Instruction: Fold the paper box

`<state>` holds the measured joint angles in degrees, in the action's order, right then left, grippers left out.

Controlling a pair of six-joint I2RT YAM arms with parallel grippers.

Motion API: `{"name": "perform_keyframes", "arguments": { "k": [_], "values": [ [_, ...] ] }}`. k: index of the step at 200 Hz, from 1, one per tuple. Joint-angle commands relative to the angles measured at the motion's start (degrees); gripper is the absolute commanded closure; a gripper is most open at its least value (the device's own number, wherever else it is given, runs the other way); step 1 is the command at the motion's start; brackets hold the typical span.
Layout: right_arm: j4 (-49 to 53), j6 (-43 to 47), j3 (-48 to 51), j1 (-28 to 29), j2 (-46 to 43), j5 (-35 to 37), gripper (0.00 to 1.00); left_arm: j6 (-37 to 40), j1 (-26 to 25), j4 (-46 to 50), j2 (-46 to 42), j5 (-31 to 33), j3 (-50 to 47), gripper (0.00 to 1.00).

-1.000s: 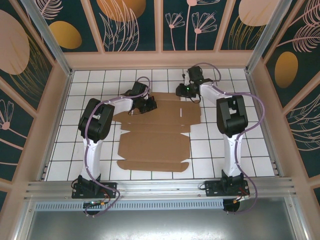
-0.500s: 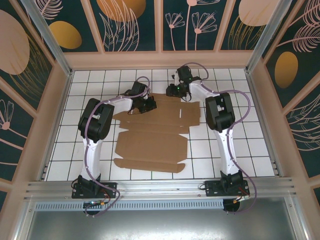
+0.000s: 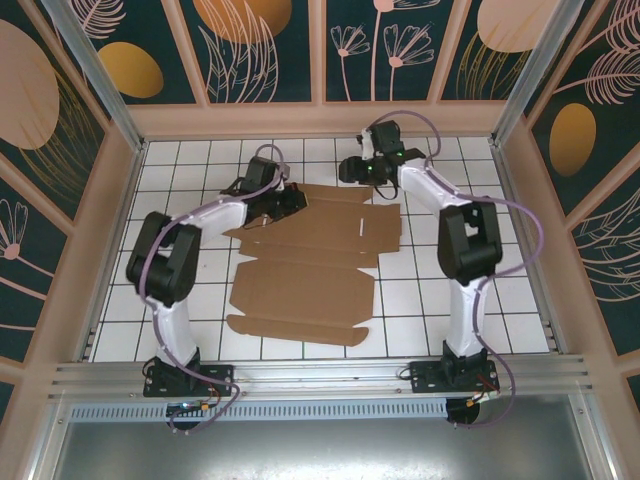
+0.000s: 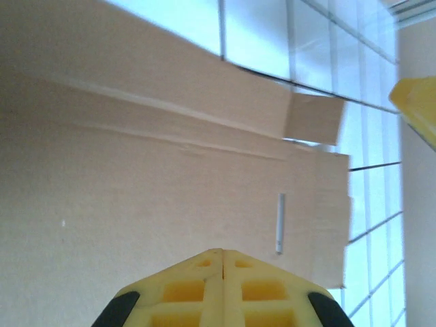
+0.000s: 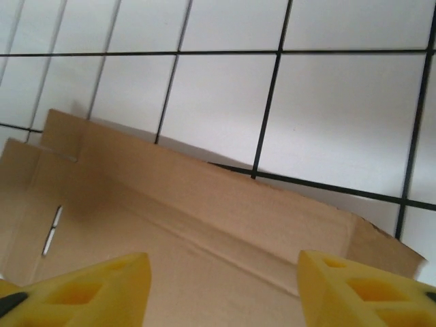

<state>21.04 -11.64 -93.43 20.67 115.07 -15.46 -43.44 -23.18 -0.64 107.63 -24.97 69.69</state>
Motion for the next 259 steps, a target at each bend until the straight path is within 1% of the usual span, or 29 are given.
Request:
{"name": "perform_keyframes", "arguments": {
  "k": [1, 13, 37, 43, 69, 72, 76, 97, 118, 130, 135, 144, 165, 191, 206, 219, 244, 259],
  "values": [
    [-6.2, -2.2, 8.3, -0.5, -6.0, 3.0, 0.34, -4.8, 0.4, -8.6, -3.7, -0.4, -9.0, 0.98],
    [-8.4, -3.2, 12.9, -0.8, -9.2, 4.2, 0.31, -6.2, 0.4, -12.0, -4.2, -1.2, -13.5, 0.97],
    [-10.7, -4.5, 20.4, -1.5, -14.0, 6.1, 0.29, -8.9, 0.4, -17.8, -3.8, -2.5, -20.9, 0.97],
    [-11.2, -4.7, 22.1, -1.8, -15.1, 6.6, 0.26, -9.3, 0.4, -18.6, -3.7, -2.6, -21.9, 0.97],
    [-13.0, -6.3, 28.8, -4.6, -19.1, 6.5, 0.22, -8.8, 0.4, -17.7, -3.4, -1.4, -23.3, 0.98],
    [-13.3, -6.5, 29.6, -5.1, -19.4, 6.5, 0.19, -8.7, 0.4, -17.4, -3.4, -1.3, -23.4, 0.98],
    [-13.5, -6.7, 30.5, -5.8, -19.8, 6.6, 0.18, -8.5, 0.4, -17.0, -3.3, -1.0, -23.4, 0.98],
    [-15.0, -8.0, 34.4, -9.7, -20.8, 5.9, 0.17, -8.4, 0.4, -16.3, -3.0, -0.3, -23.3, 0.99],
    [-16.5, -8.5, 36.6, -12.4, -20.6, 4.2, 0.17, -8.2, 0.4, -15.5, -2.9, 0.2, -23.5, 0.99],
    [-18.0, -8.6, 37.5, -13.5, -19.7, -0.2, 0.16, -8.1, 0.4, -15.2, -2.9, 0.4, -23.8, 1.0],
    [-17.5, -9.0, 37.2, -14.0, -18.9, -1.0, 0.16, -8.0, 0.4, -15.1, -2.9, 0.6, -23.8, 1.0],
    [-16.9, -9.6, 37.4, -14.2, -18.0, -2.3, 0.16, -8.0, 0.4, -14.8, -2.7, 0.9, -23.9, 1.0],
    [-19.7, -11.0, 40.3, -14.3, -18.1, -5.8, 0.16, -8.0, 0.4, -14.6, -2.3, 0.7, -23.6, 1.0],
    [-20.6, -12.1, 41.3, -14.4, -16.9, -11.2, 0.21, -8.0, 0.4, -14.6, -1.6, 0.5, -23.1, 1.0],
    [-20.8, -12.7, 41.4, -14.3, -16.1, -11.9, 0.26, -8.1, 0.4, -14.6, -1.3, 0.4, -23.0, 1.0],
    [-21.3, -13.0, 41.9, -14.3, -15.9, -12.1, 0.32, -8.2, 0.4, -14.8, -1.3, 0.5, -23.1, 1.0],
    [-23.6, -15.0, 42.0, -14.3, -14.1, -16.3, 0.43, -8.0, 0.4, -14.4, -1.1, 0.8, -23.1, 1.0],
    [-24.8, -16.3, 41.8, -14.1, -13.2, -18.5, 0.53, -7.7, 0.4, -13.6, -0.8, 1.3, -22.8, 1.0]
  ]
}}
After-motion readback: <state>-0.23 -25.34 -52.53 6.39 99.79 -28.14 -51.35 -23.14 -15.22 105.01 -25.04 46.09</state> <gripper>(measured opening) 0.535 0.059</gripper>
